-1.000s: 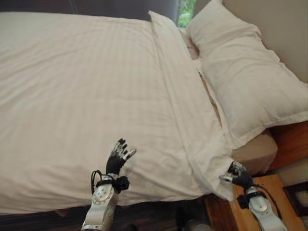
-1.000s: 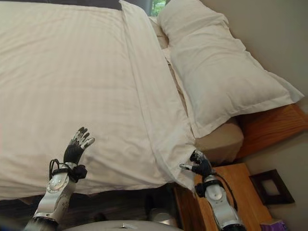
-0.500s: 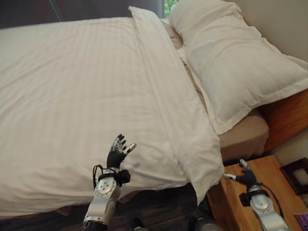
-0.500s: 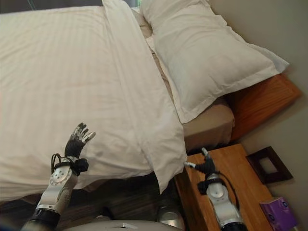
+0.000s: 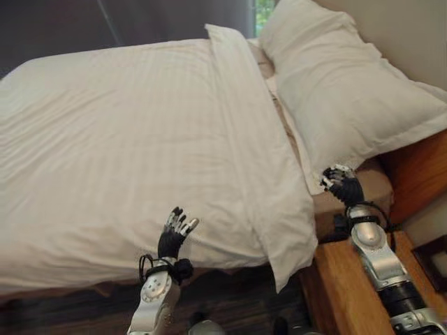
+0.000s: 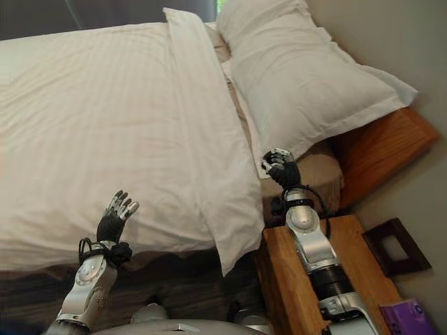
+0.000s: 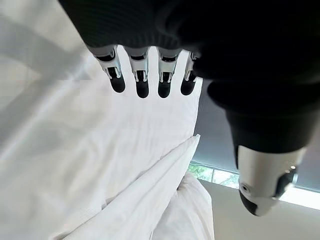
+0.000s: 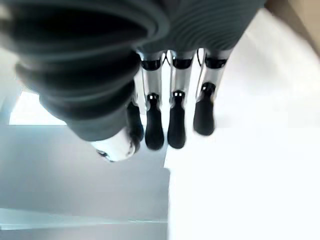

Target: Making the bed.

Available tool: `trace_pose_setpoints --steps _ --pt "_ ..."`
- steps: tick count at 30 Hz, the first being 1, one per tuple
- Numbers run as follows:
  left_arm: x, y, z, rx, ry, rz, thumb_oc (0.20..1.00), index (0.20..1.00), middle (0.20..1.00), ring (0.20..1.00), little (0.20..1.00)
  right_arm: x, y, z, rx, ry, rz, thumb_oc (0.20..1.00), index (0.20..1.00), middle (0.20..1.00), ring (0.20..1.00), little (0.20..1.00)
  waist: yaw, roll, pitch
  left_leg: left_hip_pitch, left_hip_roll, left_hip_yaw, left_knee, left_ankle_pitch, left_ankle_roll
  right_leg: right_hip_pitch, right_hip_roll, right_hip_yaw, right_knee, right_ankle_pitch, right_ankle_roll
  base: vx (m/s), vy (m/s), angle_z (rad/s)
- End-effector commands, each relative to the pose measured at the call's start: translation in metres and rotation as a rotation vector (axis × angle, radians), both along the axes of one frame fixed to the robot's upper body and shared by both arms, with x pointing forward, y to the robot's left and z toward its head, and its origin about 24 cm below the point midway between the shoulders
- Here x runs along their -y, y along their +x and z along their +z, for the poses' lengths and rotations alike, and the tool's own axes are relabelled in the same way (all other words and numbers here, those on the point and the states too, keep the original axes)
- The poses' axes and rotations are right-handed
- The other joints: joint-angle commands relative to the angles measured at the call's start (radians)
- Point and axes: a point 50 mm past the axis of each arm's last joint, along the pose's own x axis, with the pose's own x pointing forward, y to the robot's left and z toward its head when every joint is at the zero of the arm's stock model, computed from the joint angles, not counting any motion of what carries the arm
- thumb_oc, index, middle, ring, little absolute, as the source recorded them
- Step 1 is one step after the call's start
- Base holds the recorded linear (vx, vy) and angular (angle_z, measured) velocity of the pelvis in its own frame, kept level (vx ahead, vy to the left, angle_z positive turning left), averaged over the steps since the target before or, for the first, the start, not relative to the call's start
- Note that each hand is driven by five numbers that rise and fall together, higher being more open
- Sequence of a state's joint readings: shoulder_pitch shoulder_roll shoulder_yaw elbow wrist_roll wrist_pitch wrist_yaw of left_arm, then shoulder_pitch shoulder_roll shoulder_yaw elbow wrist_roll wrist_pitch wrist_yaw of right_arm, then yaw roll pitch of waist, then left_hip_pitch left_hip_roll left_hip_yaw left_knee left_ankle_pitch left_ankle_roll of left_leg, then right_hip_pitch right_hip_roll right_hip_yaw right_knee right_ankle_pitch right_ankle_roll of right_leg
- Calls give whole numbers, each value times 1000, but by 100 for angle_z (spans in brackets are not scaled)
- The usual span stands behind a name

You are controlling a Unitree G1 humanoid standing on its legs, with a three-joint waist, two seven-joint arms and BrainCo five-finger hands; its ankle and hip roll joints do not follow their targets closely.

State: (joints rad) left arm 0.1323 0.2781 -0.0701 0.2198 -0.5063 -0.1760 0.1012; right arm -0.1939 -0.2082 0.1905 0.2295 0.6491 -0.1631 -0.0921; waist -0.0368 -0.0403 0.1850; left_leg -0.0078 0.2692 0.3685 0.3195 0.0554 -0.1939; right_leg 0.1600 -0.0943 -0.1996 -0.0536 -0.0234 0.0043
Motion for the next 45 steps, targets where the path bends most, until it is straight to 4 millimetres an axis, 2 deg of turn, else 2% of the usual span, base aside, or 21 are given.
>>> trace_pose_setpoints --steps 1,7,9,10,11,14,15,16,17,21,22,23,24,25,27,28,32,34,40,42,45 --pt "-10 13 14 79 32 -29 1000 1000 1000 1000 1000 18 12 19 145 340 -86 200 200 200 200 200 -21 8 -45 82 -34 3 -229 -69 52 -26 -74 -35 8 -20 104 -43 136 64" --pt "-16 21 16 93 18 -35 1000 1000 1000 1000 1000 17 38 30 154 422 -174 200 200 200 200 200 -11 38 -58 107 -69 28 -367 -24 58 -80 -100 -47 -12 27 137 -53 83 47" --pt "-8 45 36 181 2 -76 1000 1000 1000 1000 1000 34 60 60 219 417 -244 200 200 200 200 200 -17 98 41 30 -85 37 -387 11 57 -207 -138 -23 0 72 156 -524 168 -15" --pt "-6 49 39 197 -5 -86 1000 1000 1000 1000 1000 38 64 65 227 414 -258 200 200 200 200 200 -20 116 68 8 -89 36 -388 20 55 -238 -148 -18 6 81 159 -577 197 0" --pt "-2 55 46 239 -22 -99 1000 1000 1000 1000 1000 50 72 81 262 412 -294 200 200 200 200 200 -19 155 105 -42 -96 36 -389 36 57 -300 -168 -5 17 97 165 -407 161 1" --pt "-1 59 50 259 -21 -106 1000 1000 1000 1000 1000 60 76 92 292 428 -322 200 200 200 200 200 -18 189 129 -93 -100 38 -394 55 56 -354 -188 6 21 116 174 -235 99 -14" --pt "-7 59 51 266 -39 -77 1000 1000 1000 1000 1000 66 77 87 270 439 -350 200 200 200 200 200 -20 215 133 -126 -101 42 -401 63 54 -388 -198 15 12 127 184 -83 57 -20" --pt "-7 59 51 266 -39 -77 1000 1000 1000 1000 1000 66 77 87 270 439 -350 200 200 200 200 200 -20 215 133 -126 -101 42 -401 63 54 -388 -198 15 12 127 184 -110 115 -17" --pt "-7 59 43 241 -68 -51 1000 1000 1000 1000 1000 62 73 55 156 447 -349 200 200 200 200 200 -27 239 126 -160 -100 50 -407 73 49 -423 -209 27 1 141 196 -24 72 -13" --pt "-3 57 29 192 -97 -42 1000 1000 1000 1000 1000 55 56 9 6 453 -346 200 200 200 200 200 -38 243 105 -165 -103 54 -407 64 44 -421 -219 26 -10 145 203 43 34 -21" --pt "0 55 23 165 -113 -41 1000 1000 1000 1000 1000 49 35 -30 -120 473 -357 200 200 200 200 200 -52 236 92 -152 -106 56 -407 59 44 -407 -218 19 -12 143 202 66 -3 5" --pt "0 54 21 158 -121 -34 1000 1000 1000 1000 1000 50 23 -48 -178 483 -373 200 200 200 200 200 -61 230 87 -151 -103 58 -407 63 45 -406 -217 20 -14 149 200 150 -25 14" --pt "3 50 12 122 -134 -36 1000 1000 1000 1000 1000 52 -13 -94 -345 511 -416 200 200 200 200 200 -85 204 57 -124 -105 53 -407 46 46 -381 -215 16 -15 140 202 110 -24 6" --pt "3 50 12 121 -134 -36 1000 1000 1000 1000 1000 52 -14 -94 -346 511 -416 200 200 200 200 200 -85 203 55 -124 -105 52 -407 46 46 -381 -215 15 -15 140 202 105 -21 2" --pt "7 47 8 99 -134 -50 1000 1000 1000 1000 1000 57 -43 -124 -495 447 -435 200 200 200 200 200 -101 171 23 -94 -107 49 -407 34 51 -351 -209 14 -16 137 202 121 -39 3" --pt "8 45 9 103 -125 -60 1000 1000 1000 1000 1000 66 -56 -132 -570 256 -394 1000 1000 1000 1000 1000 -110 137 -4 -66 -106 48 -407 31 56 -324 -203 11 -20 143 201 177 -49 -12" --pt "13 37 8 96 -111 -87 1000 1000 1000 1000 1000 83 -64 -124 -566 -87 -298 1000 1000 1000 1000 1000 -116 74 -43 -13 -99 51 -407 18 61 -269 -199 6 -24 145 210 82 -21 2" --pt "16 29 -1 45 -91 -118 1000 1000 1000 1000 1000 86 -63 -112 -520 -282 -225 1000 1000 1000 1000 1000 -122 25 -67 13 -96 56 -407 14 68 -250 -194 11 -25 161 215 0 0 0" --pt "18 16 -13 -35 -37 -174 1000 1000 1000 1000 1000 80 -59 -97 -446 -448 -146 1000 1000 1000 1000 1000 -131 -25 -75 43 -91 69 -407 0 79 -238 -181 20 -4 172 220 -29 8 -6" --pt "12 13 -14 -54 15 -181 1000 1000 1000 1000 1000 73 -58 -92 -407 -489 -116 1000 1000 1000 1000 1000 -138 -53 -69 52 -81 73 -407 1 82 -246 -166 35 61 175 221 -94 -33 -9" --pt "-1 20 3 -1 124 -145 1000 1000 1000 1000 1000 66 -52 -75 -315 -528 -104 1000 1000 1000 1000 1000 -133 -52 -42 54 -68 76 -407 10 101 -254 -125 53 196 112 216 -189 35 -9"
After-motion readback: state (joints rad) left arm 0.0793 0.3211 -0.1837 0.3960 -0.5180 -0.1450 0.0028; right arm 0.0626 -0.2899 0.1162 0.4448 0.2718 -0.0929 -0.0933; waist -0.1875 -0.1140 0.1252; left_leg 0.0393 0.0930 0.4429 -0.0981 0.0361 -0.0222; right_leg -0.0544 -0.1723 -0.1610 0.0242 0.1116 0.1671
